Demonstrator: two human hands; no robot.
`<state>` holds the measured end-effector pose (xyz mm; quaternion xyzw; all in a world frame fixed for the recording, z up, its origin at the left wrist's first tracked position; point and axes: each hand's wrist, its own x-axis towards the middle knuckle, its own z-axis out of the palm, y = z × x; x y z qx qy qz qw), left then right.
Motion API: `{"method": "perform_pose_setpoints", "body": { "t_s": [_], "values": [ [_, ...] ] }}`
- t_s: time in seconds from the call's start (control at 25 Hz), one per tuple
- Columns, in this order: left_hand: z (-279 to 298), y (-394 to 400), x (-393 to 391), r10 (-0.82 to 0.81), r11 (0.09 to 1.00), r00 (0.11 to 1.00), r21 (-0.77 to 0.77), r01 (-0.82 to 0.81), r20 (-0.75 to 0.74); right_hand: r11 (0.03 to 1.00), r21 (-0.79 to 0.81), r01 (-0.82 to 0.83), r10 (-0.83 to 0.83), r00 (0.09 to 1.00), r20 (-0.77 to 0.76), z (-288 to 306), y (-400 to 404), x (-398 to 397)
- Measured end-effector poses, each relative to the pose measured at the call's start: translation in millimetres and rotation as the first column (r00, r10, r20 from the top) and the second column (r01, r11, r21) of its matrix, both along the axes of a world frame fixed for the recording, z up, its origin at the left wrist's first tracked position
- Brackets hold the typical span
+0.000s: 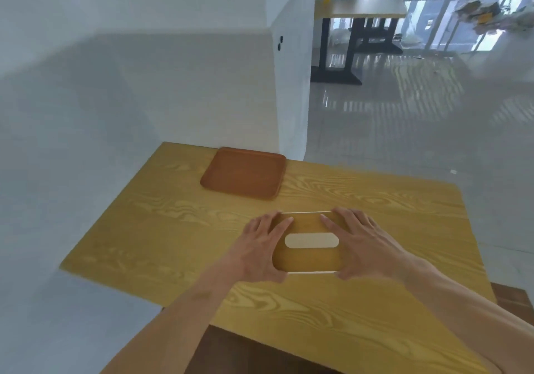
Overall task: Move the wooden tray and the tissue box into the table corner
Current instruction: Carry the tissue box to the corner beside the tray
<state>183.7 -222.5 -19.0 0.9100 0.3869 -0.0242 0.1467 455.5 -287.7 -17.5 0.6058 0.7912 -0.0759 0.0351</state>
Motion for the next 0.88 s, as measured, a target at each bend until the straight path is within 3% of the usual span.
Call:
{"method": "perform_pose_setpoints", "body": {
  "t_s": [0.48, 0.88],
  "values": [
    [-4.7, -50.3, -242.2, 0.297, 0.948, 0.955, 0.122, -0.294, -0.006, 0.955, -0.010, -0.298, 0.297, 0.954, -0.041, 7.9, 33.6, -236.7],
    [-28.7, -7.9, -317.7, 0.395, 0.913, 0.918, 0.100, -0.395, 0.013, 0.924, -0.031, -0.381, 0.377, 0.922, -0.089, -18.9, 103.3, -316.2]
  ]
}}
